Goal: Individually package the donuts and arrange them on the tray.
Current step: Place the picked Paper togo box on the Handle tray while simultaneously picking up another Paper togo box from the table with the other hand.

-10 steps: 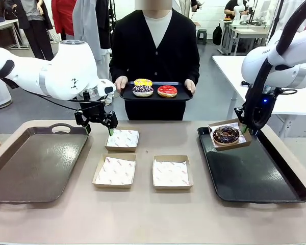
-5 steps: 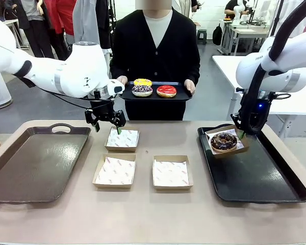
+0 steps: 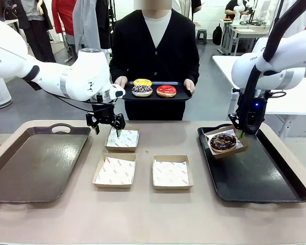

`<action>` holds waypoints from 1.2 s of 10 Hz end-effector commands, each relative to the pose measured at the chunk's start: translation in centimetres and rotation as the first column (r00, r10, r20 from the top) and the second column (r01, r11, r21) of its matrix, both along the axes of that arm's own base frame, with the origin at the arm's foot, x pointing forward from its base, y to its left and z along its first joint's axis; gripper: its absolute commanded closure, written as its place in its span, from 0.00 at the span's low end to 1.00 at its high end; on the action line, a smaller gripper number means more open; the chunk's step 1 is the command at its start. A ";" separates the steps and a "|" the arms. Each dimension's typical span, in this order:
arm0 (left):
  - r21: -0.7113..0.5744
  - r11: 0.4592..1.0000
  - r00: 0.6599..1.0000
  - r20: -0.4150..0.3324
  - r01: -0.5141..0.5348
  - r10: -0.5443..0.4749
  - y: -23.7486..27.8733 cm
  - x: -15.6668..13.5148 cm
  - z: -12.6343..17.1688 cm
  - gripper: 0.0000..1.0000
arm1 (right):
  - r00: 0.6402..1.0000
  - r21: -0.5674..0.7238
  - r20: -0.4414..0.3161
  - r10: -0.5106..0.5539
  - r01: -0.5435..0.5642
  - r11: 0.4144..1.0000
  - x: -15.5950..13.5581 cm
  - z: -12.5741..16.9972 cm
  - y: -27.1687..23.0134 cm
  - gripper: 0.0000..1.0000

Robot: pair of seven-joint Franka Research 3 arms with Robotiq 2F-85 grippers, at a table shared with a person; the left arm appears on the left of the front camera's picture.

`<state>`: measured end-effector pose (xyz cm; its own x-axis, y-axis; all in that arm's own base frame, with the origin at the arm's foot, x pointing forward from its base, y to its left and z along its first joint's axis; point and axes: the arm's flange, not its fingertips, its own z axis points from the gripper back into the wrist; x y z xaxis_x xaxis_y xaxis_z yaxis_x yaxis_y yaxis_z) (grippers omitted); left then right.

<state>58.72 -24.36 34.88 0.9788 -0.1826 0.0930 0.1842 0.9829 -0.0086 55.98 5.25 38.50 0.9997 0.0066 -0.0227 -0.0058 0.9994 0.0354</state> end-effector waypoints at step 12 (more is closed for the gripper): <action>0.026 0.999 0.999 0.015 -0.047 0.046 1.2 0.2 -0.5 0.00 | 0.993 -0.015 -0.039 -0.110 0.110 0.994 5.4 -1.2 0.9 0.99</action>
<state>59.11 -23.12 34.58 0.9826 -0.1626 0.0893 0.1634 0.9866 -0.0009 60.54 5.80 37.20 0.9956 -0.0823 -0.0447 0.0840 0.9957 0.0380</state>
